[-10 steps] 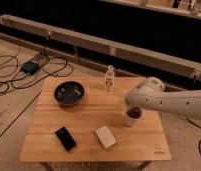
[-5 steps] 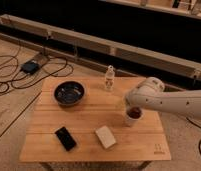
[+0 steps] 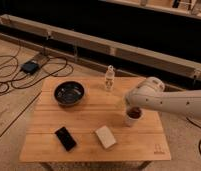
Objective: Move the arm in a circular motion
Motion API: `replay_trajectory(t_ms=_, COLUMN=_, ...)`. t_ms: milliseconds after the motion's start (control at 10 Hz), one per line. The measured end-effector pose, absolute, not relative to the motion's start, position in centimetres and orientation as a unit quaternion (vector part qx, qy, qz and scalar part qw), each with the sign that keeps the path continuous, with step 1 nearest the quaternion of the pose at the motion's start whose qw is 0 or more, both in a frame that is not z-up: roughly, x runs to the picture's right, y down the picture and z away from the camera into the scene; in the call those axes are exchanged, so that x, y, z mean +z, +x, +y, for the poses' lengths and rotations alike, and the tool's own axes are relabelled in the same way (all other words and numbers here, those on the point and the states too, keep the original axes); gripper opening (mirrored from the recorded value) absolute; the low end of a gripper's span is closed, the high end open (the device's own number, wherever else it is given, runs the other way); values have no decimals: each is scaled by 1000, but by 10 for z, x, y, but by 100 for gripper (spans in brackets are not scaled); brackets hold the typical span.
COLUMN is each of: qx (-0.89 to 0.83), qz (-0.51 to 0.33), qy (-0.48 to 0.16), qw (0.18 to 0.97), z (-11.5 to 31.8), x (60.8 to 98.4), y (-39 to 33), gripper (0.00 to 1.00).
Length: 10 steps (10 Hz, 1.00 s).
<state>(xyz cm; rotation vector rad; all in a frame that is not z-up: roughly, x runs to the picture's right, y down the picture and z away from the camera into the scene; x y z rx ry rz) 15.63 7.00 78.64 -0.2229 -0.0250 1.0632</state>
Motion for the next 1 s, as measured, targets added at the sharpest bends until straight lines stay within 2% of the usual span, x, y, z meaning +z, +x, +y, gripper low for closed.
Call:
replay_trajectory(t_ms=600, qx=493, qz=14, qy=-113, qw=863, z=60, x=801, y=164, gripper=80)
replay_trajectory(t_ms=1000, qx=463, qz=14, qy=-105, qw=880, z=9, x=827, y=153, gripper=80)
